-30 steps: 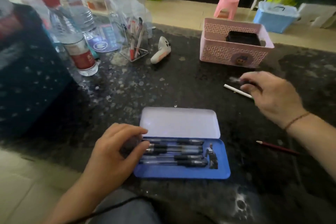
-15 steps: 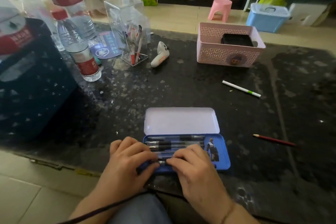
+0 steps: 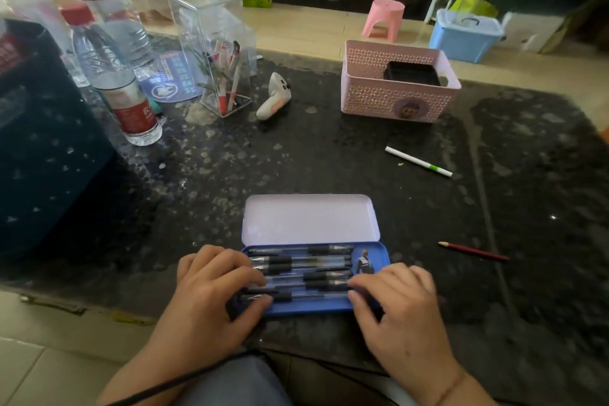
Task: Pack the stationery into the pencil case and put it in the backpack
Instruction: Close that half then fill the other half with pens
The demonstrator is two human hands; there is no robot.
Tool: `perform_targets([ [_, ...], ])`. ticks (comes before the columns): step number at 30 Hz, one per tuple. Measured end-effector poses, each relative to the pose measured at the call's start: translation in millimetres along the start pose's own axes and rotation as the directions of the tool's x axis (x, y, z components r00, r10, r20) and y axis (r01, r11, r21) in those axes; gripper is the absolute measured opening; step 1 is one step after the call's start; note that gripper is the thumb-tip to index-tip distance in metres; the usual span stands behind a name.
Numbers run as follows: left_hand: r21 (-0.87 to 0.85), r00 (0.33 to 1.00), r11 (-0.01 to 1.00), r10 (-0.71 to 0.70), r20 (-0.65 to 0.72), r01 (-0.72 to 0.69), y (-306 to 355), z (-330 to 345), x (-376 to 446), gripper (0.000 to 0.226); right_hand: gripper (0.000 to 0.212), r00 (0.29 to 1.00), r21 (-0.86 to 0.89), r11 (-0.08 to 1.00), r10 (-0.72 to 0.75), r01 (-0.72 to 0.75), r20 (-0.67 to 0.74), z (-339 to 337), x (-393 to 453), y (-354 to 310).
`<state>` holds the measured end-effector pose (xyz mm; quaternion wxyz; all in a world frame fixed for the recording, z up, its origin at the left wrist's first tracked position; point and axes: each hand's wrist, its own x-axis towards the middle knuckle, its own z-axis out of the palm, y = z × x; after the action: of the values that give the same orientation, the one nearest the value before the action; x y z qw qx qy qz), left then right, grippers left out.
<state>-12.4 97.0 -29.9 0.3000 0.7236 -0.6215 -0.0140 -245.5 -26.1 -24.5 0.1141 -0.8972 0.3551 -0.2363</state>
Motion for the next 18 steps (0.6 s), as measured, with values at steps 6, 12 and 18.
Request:
perform_targets([
  [6, -0.013, 0.993, 0.999, 0.041, 0.11, -0.04, -1, 7, 10, 0.028, 0.013, 0.982, 0.031, 0.989, 0.147, -0.145, -0.114, -29, 46, 59],
  [12, -0.025, 0.979, 0.999, 0.027, 0.203, -0.022, -2, 7, 21, 0.036, 0.044, 0.935, -0.262, 0.904, 0.354, -0.339, 0.01, -17, 166, 181],
  [18, -0.001, 0.972, 0.999, 0.054, 0.228, -0.055, -3, 6, 21, 0.035, 0.017, 0.899, -0.387, 0.828, 0.437, -0.406, -0.007, -4, 183, 198],
])
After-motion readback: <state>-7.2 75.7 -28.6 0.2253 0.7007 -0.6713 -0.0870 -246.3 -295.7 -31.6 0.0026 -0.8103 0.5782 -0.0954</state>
